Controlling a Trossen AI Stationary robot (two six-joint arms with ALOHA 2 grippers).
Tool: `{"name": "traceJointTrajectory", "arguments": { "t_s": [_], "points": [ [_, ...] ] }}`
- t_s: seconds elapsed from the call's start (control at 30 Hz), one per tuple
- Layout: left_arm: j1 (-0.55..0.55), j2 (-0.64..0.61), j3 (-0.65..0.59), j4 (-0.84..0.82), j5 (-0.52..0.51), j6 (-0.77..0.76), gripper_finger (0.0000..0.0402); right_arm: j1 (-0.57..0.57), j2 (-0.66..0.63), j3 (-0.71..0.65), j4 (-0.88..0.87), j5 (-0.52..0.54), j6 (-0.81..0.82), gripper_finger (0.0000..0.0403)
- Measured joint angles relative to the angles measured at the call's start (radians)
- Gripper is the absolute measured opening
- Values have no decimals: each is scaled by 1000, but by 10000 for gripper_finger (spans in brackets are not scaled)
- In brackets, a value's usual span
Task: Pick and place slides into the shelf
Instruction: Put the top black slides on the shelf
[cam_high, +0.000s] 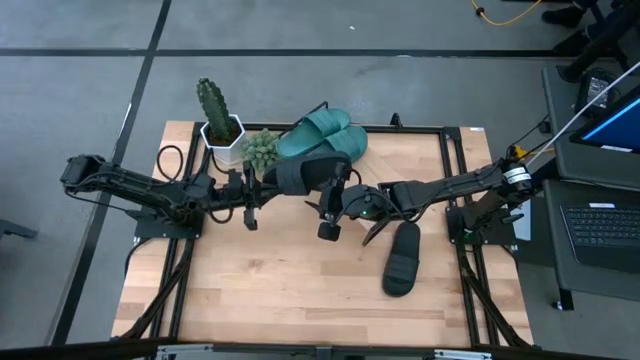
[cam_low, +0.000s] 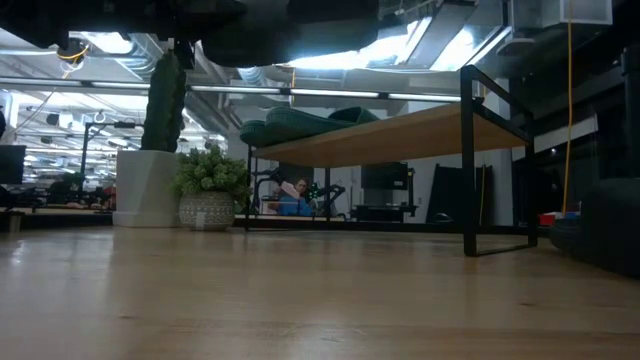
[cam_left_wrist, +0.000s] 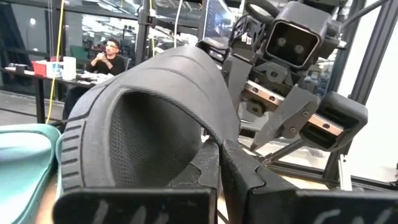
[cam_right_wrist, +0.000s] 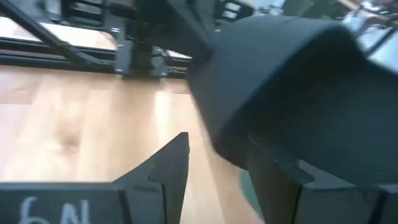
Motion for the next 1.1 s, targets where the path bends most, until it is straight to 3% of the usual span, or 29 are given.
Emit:
{"name": "traceJointTrajectory", "arguments": {
  "t_s": [0.8, 1.1],
  "points": [
    [0, 0, -1, 28, 18, 3, 0, -29, 4, 0, 41, -73, -2, 90],
    [1, 0, -1, 27, 18, 3, 0, -43, 4, 0, 39, -74, -7, 11]
  ]
}}
